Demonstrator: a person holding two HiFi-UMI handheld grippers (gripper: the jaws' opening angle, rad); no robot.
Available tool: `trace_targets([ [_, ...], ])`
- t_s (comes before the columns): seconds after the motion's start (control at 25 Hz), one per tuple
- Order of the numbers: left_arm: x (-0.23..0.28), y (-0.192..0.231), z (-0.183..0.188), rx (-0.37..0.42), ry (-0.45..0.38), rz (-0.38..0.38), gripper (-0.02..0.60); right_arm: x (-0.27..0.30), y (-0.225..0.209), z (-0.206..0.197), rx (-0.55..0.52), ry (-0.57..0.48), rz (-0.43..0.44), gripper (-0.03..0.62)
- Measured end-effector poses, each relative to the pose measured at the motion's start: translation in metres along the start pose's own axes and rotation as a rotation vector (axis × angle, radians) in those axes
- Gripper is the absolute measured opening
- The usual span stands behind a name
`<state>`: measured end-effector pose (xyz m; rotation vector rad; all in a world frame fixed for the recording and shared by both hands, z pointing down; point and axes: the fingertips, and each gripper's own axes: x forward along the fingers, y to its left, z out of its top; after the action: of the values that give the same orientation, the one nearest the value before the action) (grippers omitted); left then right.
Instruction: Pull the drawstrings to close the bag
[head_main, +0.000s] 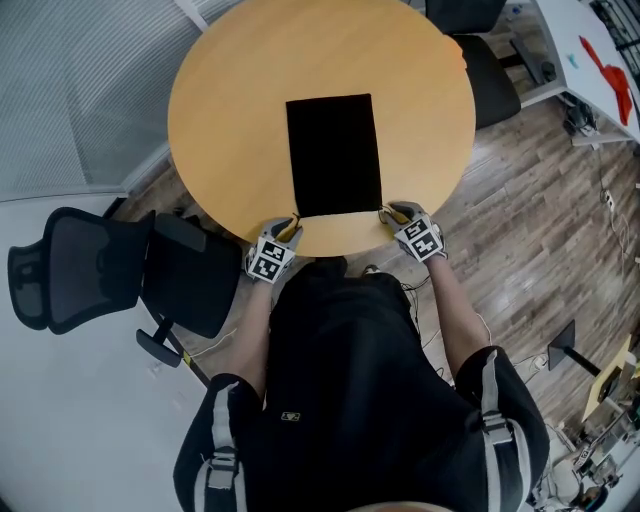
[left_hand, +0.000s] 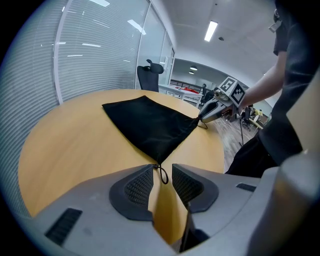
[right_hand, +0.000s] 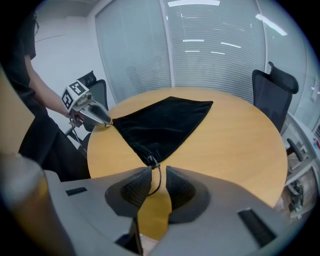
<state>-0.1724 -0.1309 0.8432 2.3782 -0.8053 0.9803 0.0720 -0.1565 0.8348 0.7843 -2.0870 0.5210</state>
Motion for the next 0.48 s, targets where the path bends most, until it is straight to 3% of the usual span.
trace_targets([
  [0.28,0.008,0.000,-0.003,0.017,0.031,-0.012,0.110,0.007,0.002,-0.005,0.001,0.018,0.000,0.161],
  [0.48,0.012,0.001,-0.001,0.010,0.031,-0.012,0.064,0.011,0.002,-0.005,0.009,0.022,0.006,0.162],
])
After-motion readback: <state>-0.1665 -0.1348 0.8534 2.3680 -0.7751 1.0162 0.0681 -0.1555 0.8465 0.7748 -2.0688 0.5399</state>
